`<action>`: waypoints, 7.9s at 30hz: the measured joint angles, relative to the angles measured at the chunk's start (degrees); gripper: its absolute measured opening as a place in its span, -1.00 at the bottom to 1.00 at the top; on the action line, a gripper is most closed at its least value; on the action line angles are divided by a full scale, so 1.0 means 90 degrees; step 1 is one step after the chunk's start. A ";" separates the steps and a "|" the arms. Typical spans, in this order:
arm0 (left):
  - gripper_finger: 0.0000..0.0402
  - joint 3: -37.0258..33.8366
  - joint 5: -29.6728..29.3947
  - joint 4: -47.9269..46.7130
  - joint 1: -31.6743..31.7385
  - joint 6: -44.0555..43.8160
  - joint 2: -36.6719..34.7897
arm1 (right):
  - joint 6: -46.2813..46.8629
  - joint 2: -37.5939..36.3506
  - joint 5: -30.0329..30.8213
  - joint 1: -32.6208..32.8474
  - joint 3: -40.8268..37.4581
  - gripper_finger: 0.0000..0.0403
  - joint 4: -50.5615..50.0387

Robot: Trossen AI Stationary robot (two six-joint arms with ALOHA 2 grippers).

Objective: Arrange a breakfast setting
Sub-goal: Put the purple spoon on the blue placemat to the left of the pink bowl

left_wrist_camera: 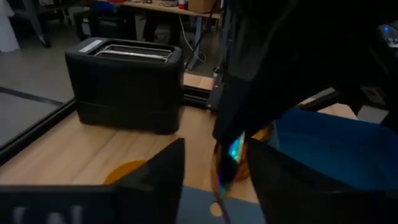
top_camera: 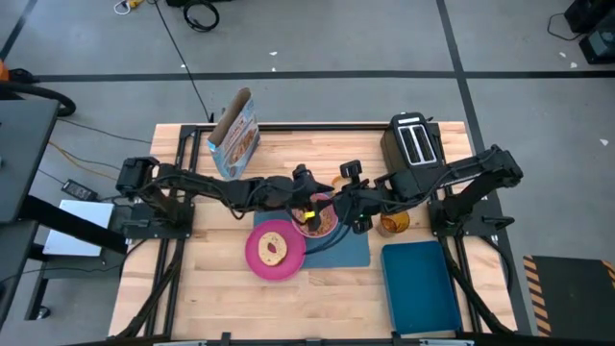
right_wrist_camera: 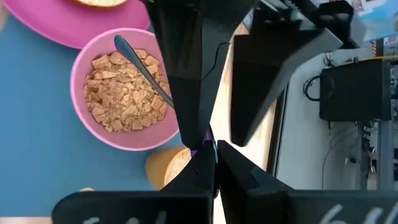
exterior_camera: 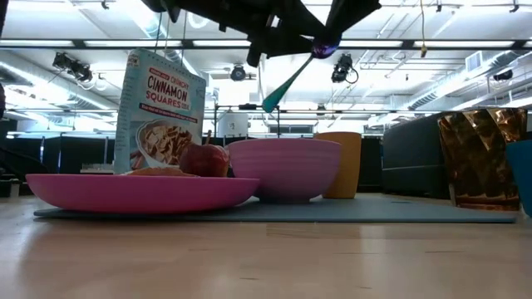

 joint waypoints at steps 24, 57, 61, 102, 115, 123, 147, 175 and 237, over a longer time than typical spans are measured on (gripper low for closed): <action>-0.93 0.0018 -0.0470 -0.0100 0.0045 0.0314 -0.0020 | 0.0098 -0.0030 0.0465 0.0014 0.0002 -0.71 0.0562; -0.93 -0.3132 -0.1534 0.6234 0.0579 -0.0400 -0.1583 | 0.3642 -0.0195 -0.1676 -0.1039 -0.3891 -0.25 0.9293; -0.93 -0.3132 -0.1505 0.6378 0.0579 -0.0565 -0.1583 | 0.4328 -0.0028 -0.2479 -0.1224 -0.3891 -0.25 0.9552; -0.92 -0.3132 -0.1844 0.6455 0.0568 -0.1452 -0.1583 | 0.5573 -0.0132 -0.3083 -0.1596 -0.3888 -0.57 1.0251; -0.92 -0.2693 -0.1821 0.6507 0.0572 -0.1597 -0.1260 | 0.5894 -0.0130 -0.3087 -0.1618 -0.3891 -0.94 1.0371; -0.84 -0.2690 -0.1421 0.6397 0.0576 -0.0917 -0.1281 | 0.5887 -0.0125 -0.3065 -0.1609 -0.3891 -0.94 1.0371; 0.25 -0.2695 -0.0865 -0.0020 -0.0176 0.0772 -0.4501 | 1.0105 -0.1724 -0.0681 0.0533 -0.3883 -0.94 0.5533; 0.16 -0.2702 -0.1131 -0.1933 -0.0450 0.0893 -0.4807 | 1.5690 0.0382 -0.1226 0.2586 -0.1804 -0.94 0.2399; 0.16 -0.2700 -0.1124 -0.2768 -0.3331 0.0729 -0.4808 | 1.5024 0.1857 -0.4770 0.0106 -0.1860 -0.81 0.1643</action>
